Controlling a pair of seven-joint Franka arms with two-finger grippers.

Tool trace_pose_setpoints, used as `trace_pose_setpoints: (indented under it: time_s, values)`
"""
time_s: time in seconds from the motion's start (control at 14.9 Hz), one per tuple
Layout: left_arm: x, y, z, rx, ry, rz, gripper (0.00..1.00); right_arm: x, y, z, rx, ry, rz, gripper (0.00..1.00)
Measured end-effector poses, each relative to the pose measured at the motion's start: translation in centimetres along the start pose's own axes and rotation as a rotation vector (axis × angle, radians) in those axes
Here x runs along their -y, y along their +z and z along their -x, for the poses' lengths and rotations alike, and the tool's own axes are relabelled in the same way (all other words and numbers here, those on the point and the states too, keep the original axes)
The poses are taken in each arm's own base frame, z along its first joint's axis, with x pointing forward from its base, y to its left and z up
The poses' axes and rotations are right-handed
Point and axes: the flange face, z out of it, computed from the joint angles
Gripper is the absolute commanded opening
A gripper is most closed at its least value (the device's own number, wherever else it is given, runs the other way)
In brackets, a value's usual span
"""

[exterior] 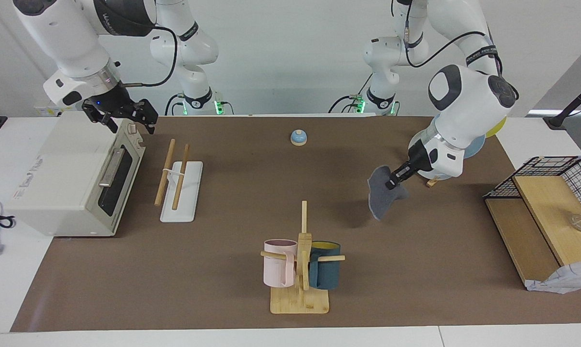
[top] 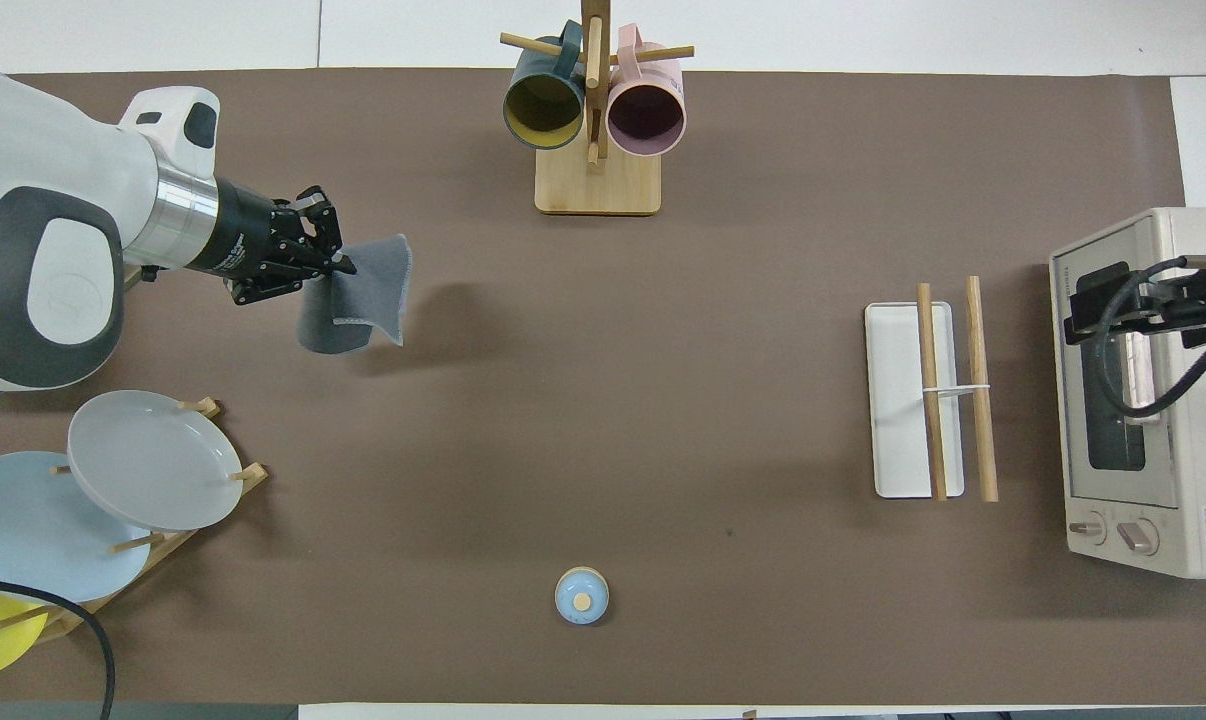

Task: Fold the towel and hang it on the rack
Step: 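Carry the towel toward the table center while the right gripper approaches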

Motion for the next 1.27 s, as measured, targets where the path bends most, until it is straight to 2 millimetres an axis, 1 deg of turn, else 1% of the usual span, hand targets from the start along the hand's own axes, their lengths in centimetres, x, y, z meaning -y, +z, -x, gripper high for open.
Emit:
trace_pose_setpoints:
  time_s: [0.13, 0.33, 0.74, 1.0, 1.27]
  values:
    - [-1.4, -1.3, 2.4, -0.009, -0.141, 0.020, 0.00, 0.0, 0.0, 0.0, 0.000, 0.000, 0.000, 1.00]
    - [-2.8, -2.9, 5.3, -0.001, -0.368, 0.055, 0.00, 0.0, 0.0, 0.0, 0.000, 0.000, 0.000, 1.00]
    - [-5.0, -5.1, 9.7, 0.124, -0.729, 0.143, 0.00, 0.0, 0.0, 0.0, 0.000, 0.000, 0.000, 1.00]
    - [-6.9, -5.2, 12.1, 0.166, -0.928, 0.200, 0.00, 0.0, 0.0, 0.0, 0.000, 0.000, 0.000, 1.00]
    - [-8.7, -4.3, 15.3, 0.194, -1.004, 0.202, 0.00, 0.0, 0.0, 0.0, 0.000, 0.000, 0.000, 1.00]
